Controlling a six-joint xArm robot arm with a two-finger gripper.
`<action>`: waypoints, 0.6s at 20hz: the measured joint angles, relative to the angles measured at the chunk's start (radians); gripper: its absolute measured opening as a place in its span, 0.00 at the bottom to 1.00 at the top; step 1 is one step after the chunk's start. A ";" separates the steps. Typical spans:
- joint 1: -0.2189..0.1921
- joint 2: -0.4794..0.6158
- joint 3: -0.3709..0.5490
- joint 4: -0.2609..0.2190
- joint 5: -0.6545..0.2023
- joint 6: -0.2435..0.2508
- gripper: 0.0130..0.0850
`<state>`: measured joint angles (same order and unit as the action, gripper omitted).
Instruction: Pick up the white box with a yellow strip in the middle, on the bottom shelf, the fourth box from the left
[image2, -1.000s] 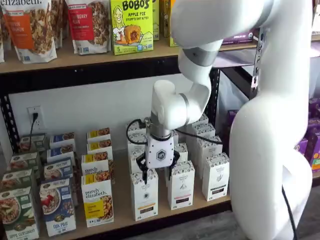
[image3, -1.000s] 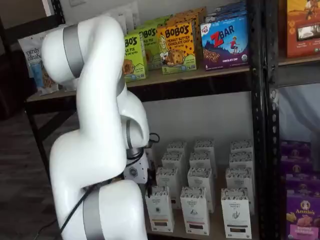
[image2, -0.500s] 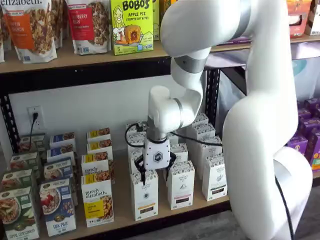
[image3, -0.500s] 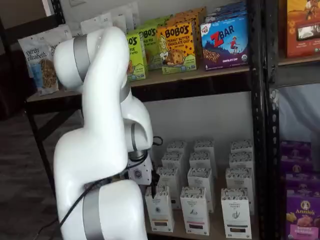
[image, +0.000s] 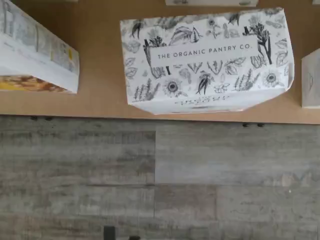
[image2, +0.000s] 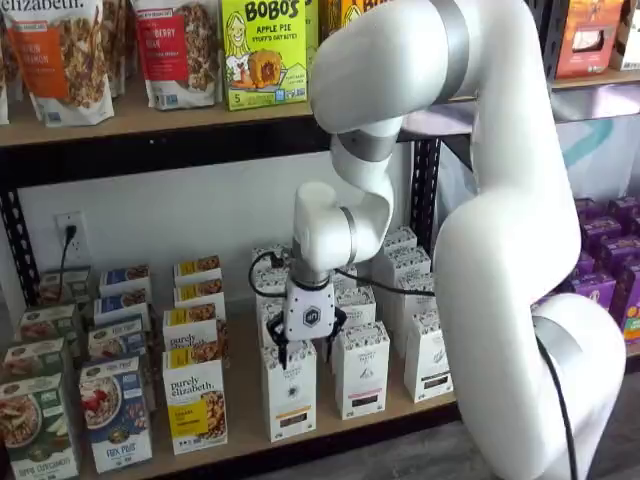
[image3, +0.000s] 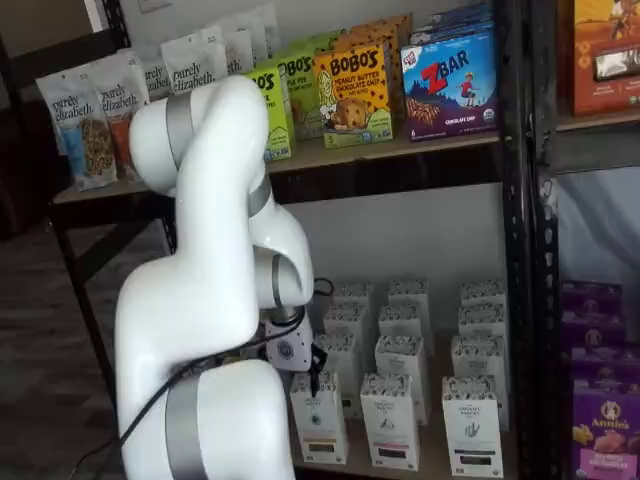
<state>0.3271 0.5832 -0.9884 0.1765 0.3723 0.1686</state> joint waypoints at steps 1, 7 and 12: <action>-0.001 0.011 -0.013 -0.003 0.000 0.002 1.00; 0.003 0.084 -0.097 0.004 -0.002 -0.001 1.00; 0.006 0.125 -0.149 -0.033 0.009 0.038 1.00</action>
<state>0.3334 0.7081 -1.1377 0.1432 0.3817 0.2062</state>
